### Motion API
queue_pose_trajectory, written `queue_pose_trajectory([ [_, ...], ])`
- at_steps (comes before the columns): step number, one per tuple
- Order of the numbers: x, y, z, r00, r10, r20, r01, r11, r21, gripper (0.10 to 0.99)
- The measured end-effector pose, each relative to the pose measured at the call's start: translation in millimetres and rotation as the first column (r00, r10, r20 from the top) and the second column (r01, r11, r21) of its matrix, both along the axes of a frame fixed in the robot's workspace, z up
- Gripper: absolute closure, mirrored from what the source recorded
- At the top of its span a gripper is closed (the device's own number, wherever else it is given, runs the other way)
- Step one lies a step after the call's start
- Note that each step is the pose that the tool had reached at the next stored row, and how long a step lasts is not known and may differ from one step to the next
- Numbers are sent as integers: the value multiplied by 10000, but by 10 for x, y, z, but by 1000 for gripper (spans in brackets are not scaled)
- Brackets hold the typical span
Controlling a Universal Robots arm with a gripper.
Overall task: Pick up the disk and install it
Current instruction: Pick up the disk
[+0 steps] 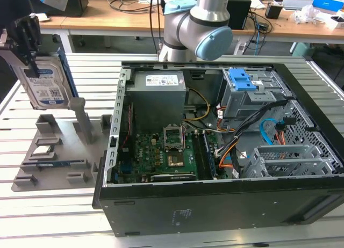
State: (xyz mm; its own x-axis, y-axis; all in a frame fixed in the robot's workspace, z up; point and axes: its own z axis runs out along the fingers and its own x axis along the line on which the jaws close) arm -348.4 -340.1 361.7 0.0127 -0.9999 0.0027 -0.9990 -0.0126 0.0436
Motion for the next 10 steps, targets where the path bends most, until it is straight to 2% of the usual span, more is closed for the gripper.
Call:
queue_pose_trajectory([
  [5, 3, 9, 105, 10000, 0, 0, 0, 10000, 0, 722],
  [6, 5, 12, 149, 10000, 0, 0, 0, 10000, 0, 722],
  [10, 9, 16, 218, 10000, 0, 0, 0, 10000, 0, 722],
])
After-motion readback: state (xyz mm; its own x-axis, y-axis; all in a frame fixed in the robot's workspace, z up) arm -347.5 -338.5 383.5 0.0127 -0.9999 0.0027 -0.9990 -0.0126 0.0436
